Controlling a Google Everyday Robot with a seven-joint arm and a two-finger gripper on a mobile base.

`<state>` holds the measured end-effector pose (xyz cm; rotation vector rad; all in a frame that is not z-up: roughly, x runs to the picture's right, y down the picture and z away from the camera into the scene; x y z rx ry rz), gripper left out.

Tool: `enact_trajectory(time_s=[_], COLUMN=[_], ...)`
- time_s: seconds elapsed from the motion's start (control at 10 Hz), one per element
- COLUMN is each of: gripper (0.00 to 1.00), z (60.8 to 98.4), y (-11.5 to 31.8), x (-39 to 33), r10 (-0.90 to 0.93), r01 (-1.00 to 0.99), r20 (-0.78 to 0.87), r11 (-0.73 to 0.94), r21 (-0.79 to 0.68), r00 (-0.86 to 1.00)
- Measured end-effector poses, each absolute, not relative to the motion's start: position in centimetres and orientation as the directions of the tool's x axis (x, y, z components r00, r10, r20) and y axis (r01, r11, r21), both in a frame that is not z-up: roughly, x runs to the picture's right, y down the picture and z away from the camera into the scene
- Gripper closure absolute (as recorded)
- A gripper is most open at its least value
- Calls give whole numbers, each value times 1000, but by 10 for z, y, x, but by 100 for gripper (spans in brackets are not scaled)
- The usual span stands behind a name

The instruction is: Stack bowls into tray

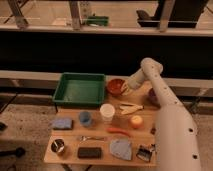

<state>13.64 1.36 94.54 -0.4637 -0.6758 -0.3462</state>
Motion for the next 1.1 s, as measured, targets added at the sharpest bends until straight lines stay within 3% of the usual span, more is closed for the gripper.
enact_trajectory(time_s=[1.1], gripper=[100], z=[932], y=[3], x=[163], r10=[-175], r01=[404], r20=[600], r11=[874], r21=[-270], r00=[780])
